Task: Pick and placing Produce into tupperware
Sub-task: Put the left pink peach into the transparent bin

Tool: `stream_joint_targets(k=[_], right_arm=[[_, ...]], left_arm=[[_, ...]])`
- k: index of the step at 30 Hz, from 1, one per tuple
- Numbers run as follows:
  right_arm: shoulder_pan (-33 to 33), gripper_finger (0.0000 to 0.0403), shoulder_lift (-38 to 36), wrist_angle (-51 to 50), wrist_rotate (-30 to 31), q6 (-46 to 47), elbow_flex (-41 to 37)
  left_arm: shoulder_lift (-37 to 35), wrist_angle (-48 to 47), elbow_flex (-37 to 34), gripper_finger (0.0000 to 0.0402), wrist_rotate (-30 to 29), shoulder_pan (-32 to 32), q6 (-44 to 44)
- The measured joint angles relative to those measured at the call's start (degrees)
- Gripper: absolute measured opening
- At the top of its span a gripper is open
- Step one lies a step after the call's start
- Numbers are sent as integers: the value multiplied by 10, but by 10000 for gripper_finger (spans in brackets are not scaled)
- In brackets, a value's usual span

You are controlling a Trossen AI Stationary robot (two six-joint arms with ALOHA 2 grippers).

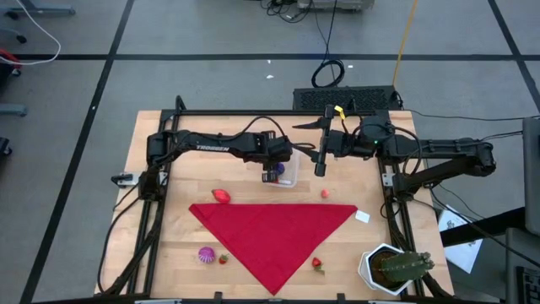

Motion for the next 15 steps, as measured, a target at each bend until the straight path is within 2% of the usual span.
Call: stream_joint_targets(k=[5,9,15], right_arm=[[0,220,0,0,0,0,0],[0,220,0,0,0,0,0],[0,220,0,0,0,0,0]], left_arm=[[0,0,0,125,2,0,-2],[0,18,0,125,6,0,-47],[0,33,0,125,19,0,-46]])
